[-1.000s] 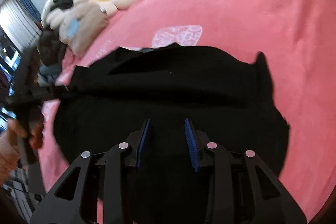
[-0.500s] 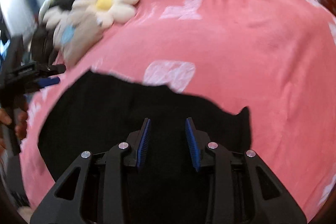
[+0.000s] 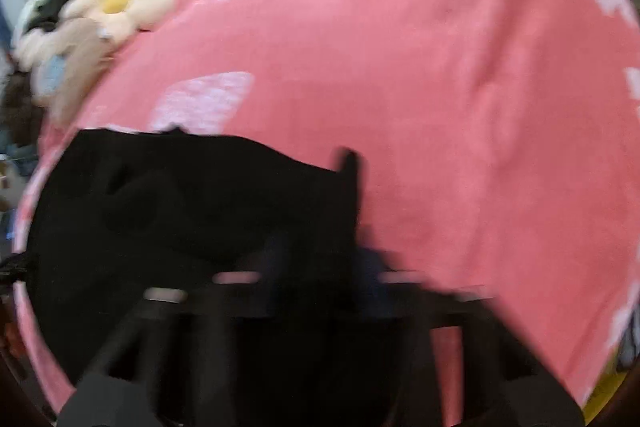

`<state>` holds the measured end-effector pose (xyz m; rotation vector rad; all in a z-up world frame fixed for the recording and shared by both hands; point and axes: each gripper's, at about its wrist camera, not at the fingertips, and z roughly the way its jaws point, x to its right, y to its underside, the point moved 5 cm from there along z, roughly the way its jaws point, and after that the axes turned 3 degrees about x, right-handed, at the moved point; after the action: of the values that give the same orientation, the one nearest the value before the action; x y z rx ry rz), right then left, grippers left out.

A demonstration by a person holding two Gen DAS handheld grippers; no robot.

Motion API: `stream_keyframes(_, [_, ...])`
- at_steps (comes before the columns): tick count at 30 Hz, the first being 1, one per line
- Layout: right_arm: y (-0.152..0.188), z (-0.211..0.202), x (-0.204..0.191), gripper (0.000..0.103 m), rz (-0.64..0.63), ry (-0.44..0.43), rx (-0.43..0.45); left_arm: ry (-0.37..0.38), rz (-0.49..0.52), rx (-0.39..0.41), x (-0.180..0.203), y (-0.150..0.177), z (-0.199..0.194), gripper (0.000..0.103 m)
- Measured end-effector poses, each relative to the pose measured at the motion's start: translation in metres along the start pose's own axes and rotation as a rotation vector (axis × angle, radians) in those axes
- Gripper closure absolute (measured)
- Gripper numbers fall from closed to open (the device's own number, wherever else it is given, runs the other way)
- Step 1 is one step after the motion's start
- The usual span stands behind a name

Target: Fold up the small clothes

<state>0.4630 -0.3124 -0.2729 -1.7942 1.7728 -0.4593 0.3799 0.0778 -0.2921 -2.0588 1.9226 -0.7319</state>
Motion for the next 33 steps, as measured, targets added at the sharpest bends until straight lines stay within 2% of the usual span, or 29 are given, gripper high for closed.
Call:
stream_keyframes(2, [-0.021, -0.030, -0.006, 0.098, 0.008, -0.020, 0.132, 0.010, -0.019, 0.006, -0.003, 0.002, -0.001, 0.027])
stream_keyframes(3, [-0.028, -0.040, -0.003, 0.098, 0.017, -0.006, 0.188, 0.006, -0.019, 0.010, -0.003, 0.003, -0.002, 0.027])
stream_keyframes(4, [-0.030, -0.039, 0.003, 0.098, 0.009, 0.035, 0.206, 0.003, -0.019, 0.012, -0.003, 0.004, -0.001, 0.027])
stream_keyframes(5, [-0.026, -0.020, 0.012, 0.094, -0.005, 0.095, 0.155, -0.004, -0.017, 0.016, -0.002, 0.005, -0.001, 0.026])
stream_keyframes(7, [-0.010, 0.016, 0.029, 0.091, -0.011, 0.192, -0.003, -0.024, -0.008, 0.025, 0.001, 0.006, -0.001, 0.024])
stream_keyframes(8, [-0.006, 0.010, 0.035, 0.091, 0.006, 0.217, 0.005, -0.037, -0.004, 0.027, 0.002, 0.007, -0.001, 0.024])
stream_keyframes(9, [-0.007, -0.001, 0.036, 0.091, 0.032, 0.190, 0.043, -0.042, -0.007, 0.027, 0.003, 0.006, -0.001, 0.024])
stream_keyframes(11, [-0.011, -0.036, 0.023, 0.091, 0.076, 0.080, 0.134, -0.039, -0.034, 0.029, 0.001, 0.004, -0.004, 0.024])
stream_keyframes(13, [-0.002, -0.052, -0.007, 0.091, 0.018, -0.012, 0.124, -0.032, -0.067, 0.037, -0.003, 0.003, -0.006, 0.024])
stream_keyframes(15, [0.017, -0.051, -0.027, 0.092, -0.028, -0.065, 0.086, -0.050, -0.091, 0.043, -0.008, 0.003, -0.005, 0.024])
stream_keyframes(16, [0.028, -0.044, -0.034, 0.092, -0.048, -0.062, 0.063, -0.053, -0.096, 0.045, -0.009, 0.003, -0.004, 0.023])
stream_keyframes(19, [0.061, -0.003, -0.028, 0.094, -0.108, 0.057, -0.048, -0.082, -0.075, 0.063, -0.011, 0.001, -0.003, 0.022])
stream_keyframes(22, [0.056, -0.040, -0.028, 0.091, -0.036, 0.075, 0.020, -0.086, -0.074, 0.067, -0.009, -0.003, -0.019, 0.023])
stream_keyframes(23, [0.056, -0.051, -0.028, 0.082, -0.015, 0.060, 0.042, -0.073, -0.070, 0.079, -0.007, -0.004, -0.027, 0.023])
stream_keyframes(24, [0.061, -0.065, -0.029, 0.063, 0.013, 0.031, 0.064, -0.074, -0.053, 0.100, -0.003, -0.004, -0.040, 0.023])
stream_keyframes(26, [0.075, -0.078, -0.028, 0.052, 0.035, 0.043, 0.070, -0.099, -0.019, 0.127, 0.002, -0.004, -0.054, 0.023])
stream_keyframes(30, [0.105, -0.083, -0.031, 0.053, 0.080, 0.014, 0.024, -0.148, 0.066, 0.150, 0.018, 0.003, -0.079, 0.023])
stream_keyframes(33, [0.123, -0.075, -0.035, 0.052, 0.083, 0.024, -0.008, -0.154, 0.106, 0.140, 0.027, 0.011, -0.087, 0.023])
